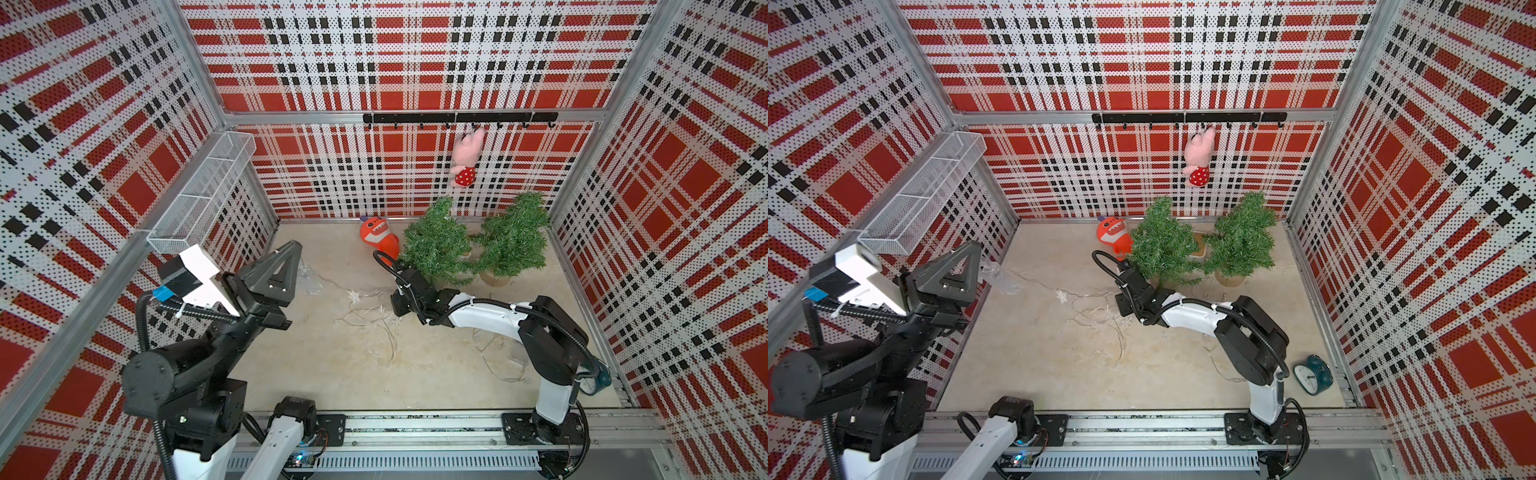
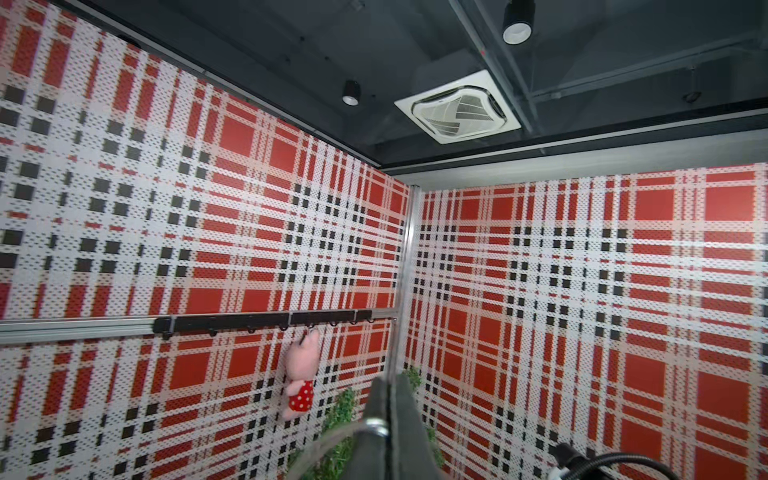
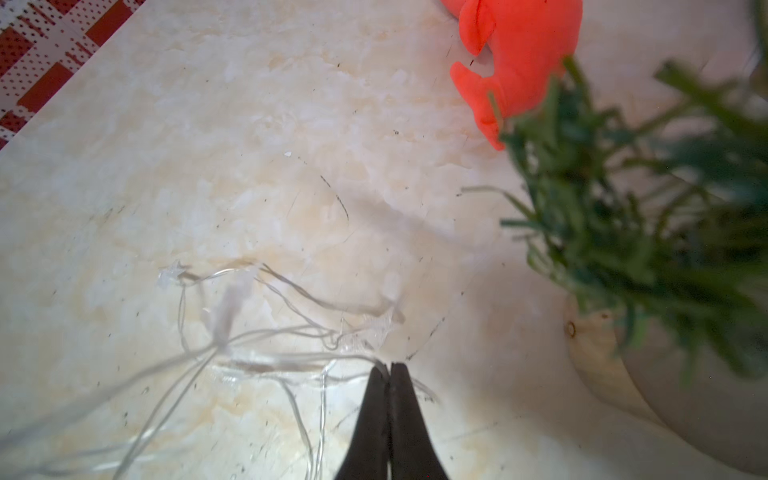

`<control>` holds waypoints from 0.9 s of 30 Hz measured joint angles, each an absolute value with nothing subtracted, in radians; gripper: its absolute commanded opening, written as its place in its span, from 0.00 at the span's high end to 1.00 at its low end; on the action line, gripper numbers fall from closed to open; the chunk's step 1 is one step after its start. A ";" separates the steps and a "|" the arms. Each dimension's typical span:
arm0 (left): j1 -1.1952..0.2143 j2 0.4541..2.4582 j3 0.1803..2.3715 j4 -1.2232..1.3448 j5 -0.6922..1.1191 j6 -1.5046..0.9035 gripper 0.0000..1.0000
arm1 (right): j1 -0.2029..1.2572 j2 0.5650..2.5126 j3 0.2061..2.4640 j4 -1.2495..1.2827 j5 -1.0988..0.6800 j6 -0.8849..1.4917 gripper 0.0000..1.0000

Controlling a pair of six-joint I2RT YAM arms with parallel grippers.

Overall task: Wrap string light around the christmas tree
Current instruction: Adjust the light string at the center of the board.

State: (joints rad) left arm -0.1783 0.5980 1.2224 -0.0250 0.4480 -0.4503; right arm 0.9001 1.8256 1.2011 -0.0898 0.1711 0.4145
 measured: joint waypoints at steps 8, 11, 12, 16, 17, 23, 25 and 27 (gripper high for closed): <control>-0.186 0.661 1.053 -0.084 0.436 -0.437 0.98 | 1.018 1.475 1.132 -0.064 0.265 0.369 1.00; -0.180 0.679 1.028 -0.121 0.434 -0.435 0.99 | 1.010 1.324 1.095 -0.046 0.324 0.393 1.00; -0.173 0.678 1.027 -0.128 0.433 -0.435 0.99 | 1.004 1.284 1.076 -0.045 0.344 0.401 1.00; -0.131 0.648 1.037 -0.122 0.426 -0.434 1.00 | 0.991 1.166 0.971 -0.064 0.427 0.452 1.00; -0.121 0.640 1.045 -0.122 0.419 -0.430 1.00 | 0.989 1.139 0.937 -0.078 0.451 0.472 1.00; -0.067 0.637 1.111 -0.185 0.260 -0.367 0.99 | 0.775 0.908 0.771 -0.266 0.520 0.613 1.00; -0.052 0.637 1.118 -0.220 0.179 -0.344 0.99 | 0.662 0.842 0.737 -0.312 0.529 0.636 1.00; -0.044 0.638 1.120 -0.246 0.108 -0.327 0.98 | 0.617 0.810 0.699 -0.340 0.518 0.650 1.00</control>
